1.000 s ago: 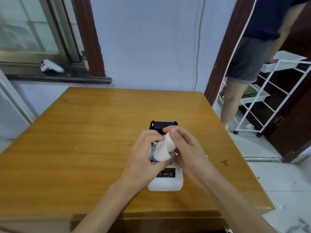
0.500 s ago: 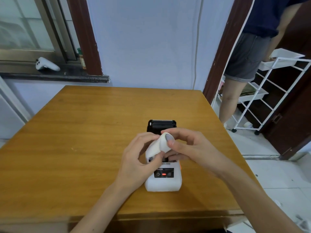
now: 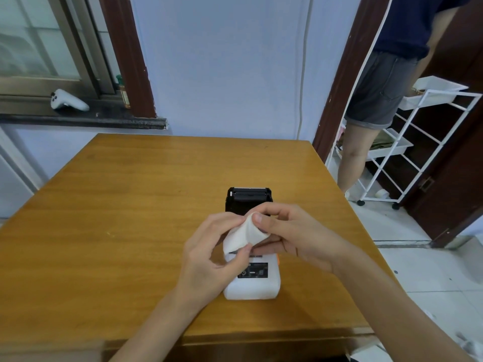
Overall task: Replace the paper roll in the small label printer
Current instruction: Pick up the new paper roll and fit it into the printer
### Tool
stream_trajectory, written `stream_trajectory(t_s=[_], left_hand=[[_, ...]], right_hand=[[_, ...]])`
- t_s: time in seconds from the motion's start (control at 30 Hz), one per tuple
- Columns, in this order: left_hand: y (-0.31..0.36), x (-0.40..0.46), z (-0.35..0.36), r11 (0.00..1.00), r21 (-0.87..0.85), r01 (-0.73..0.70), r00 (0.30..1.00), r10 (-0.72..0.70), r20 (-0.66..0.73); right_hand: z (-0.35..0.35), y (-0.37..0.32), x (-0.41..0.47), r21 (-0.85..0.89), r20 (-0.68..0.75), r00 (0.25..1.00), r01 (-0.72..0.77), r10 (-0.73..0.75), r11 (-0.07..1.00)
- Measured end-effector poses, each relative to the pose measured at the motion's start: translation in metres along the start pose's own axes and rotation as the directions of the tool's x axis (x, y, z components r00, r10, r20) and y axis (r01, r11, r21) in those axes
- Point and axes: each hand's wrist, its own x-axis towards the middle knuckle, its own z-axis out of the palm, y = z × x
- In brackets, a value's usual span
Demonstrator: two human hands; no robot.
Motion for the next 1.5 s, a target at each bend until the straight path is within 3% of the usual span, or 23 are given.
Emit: stream_trajectory(t_s=[0.2,0.47,0.97,1.33,1.5], left_hand=[[-0.008,-0.002,-0.001,0.998,0.025,-0.049,0.999,0.049,0.007],[-0.012,-0.001,-0.002,1.0,0.007,-0.03,1.0,0.03,-0.006],[-0.009,0.002,-0.005,1.0,0.015,0.006,0.998,-0.007,0.067],[-0.006,0.012,-0.007,0.977,-0.07,0.203,0.974,-0.194,0.121],[-0.002,0.02,-0.015,0.867,-0.267,0.422,0.902,-0.371,0.22]], right_hand=[[-0.001,0.0,0.006,-0.043,-0.005,1.0,-0.02,0.02,0.999],[-0.001,0.0,0.015,0.088,-0.037,0.999,0.023,-0.02,0.996],[-0.015,0.008,0.012,0.145,-0.099,0.995,0.017,-0.002,0.989],[-0.014,0.005,0.012,0.143,-0.044,0.999,0.013,-0.007,0.99],[-0.01,0.0,0.012,0.134,0.011,1.0,0.002,-0.004,0.991]])
